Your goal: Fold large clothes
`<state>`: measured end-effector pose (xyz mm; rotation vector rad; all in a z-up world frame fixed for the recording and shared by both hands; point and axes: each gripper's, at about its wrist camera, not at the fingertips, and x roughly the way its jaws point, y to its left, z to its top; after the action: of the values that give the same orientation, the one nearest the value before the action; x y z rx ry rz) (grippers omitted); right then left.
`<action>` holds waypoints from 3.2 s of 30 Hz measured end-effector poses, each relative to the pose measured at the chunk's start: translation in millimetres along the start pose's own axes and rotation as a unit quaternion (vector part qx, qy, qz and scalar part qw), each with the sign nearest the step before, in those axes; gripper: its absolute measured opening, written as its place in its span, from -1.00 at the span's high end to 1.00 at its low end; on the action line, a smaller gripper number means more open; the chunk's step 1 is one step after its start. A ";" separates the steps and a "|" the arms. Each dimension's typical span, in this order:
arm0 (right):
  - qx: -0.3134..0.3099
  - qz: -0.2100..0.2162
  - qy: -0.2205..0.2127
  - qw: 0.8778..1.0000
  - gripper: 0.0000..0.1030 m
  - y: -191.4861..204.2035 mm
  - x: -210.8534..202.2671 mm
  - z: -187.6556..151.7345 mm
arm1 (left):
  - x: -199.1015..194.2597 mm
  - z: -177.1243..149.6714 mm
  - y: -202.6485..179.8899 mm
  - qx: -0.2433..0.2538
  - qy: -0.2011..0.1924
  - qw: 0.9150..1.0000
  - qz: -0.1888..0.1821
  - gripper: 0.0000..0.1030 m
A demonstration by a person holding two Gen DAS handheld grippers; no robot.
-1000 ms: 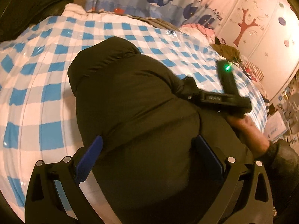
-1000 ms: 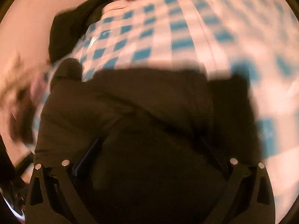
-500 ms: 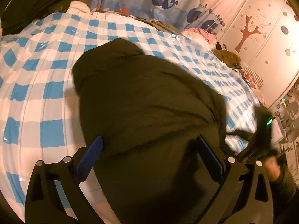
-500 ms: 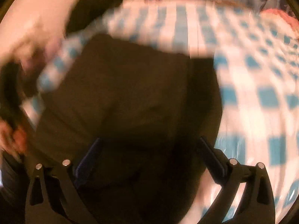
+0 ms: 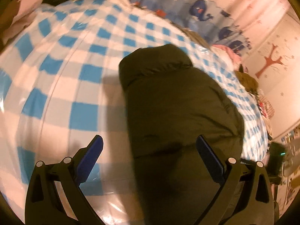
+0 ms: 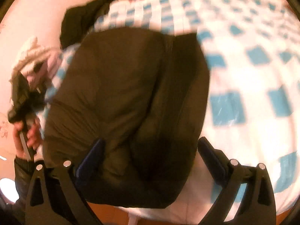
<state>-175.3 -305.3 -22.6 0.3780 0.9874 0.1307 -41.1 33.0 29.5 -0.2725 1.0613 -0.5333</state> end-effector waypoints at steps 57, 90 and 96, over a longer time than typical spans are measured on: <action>-0.023 -0.030 0.026 0.999 -0.87 16.4 52.7 -11.4 | -17.5 -50.5 -120.9 0.295 -0.097 0.940 0.142 -0.85; -0.031 -0.014 -0.033 0.999 -0.87 35.5 -18.2 -15.4 | -58.5 -67.2 -142.0 0.340 -0.175 0.912 0.150 -0.85; -0.006 -0.032 -0.036 0.999 -0.87 21.8 -13.2 -8.0 | -49.8 -46.5 -114.7 0.253 -0.109 0.958 0.083 -0.85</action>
<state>-187.9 -286.7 -8.1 0.3380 0.9266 0.0642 -133.3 -34.9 97.8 0.2049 0.6964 -0.5885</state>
